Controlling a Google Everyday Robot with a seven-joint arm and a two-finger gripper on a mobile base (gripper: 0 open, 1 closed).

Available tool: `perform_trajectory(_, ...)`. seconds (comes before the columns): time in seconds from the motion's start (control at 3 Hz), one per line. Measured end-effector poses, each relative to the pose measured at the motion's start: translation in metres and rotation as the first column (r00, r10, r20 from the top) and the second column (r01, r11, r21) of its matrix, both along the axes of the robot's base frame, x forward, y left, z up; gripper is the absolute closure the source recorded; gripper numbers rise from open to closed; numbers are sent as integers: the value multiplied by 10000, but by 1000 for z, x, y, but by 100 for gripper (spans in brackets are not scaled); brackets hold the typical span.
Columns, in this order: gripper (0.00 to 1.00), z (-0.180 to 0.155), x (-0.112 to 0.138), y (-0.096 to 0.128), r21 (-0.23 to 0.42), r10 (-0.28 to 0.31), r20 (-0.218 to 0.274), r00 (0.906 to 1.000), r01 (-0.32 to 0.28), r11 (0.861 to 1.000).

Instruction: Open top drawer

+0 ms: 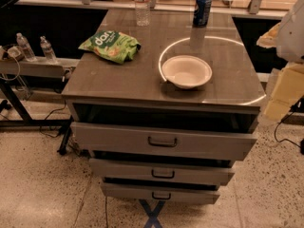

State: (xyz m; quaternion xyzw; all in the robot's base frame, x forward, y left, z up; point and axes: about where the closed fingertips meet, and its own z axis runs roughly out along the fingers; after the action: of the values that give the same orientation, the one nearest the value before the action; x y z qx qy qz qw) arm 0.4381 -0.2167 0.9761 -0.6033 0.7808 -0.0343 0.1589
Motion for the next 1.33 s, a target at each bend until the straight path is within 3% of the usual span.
perform_trajectory(0.33, 0, -3, 0, -2, 52, 23, -17, 10000, -23, 10000)
perform_trajectory(0.67, 0, -34, 1, -28, 400, 106, -260, 9996, -96, 9992)
perform_trajectory(1.0, 0, -83, -9, -85, 417, -264, -789, 9965, 298, 9987)
perform_trajectory(1.33, 0, -110, -13, -124, 388, -800, -911, 9926, 838, 9957)
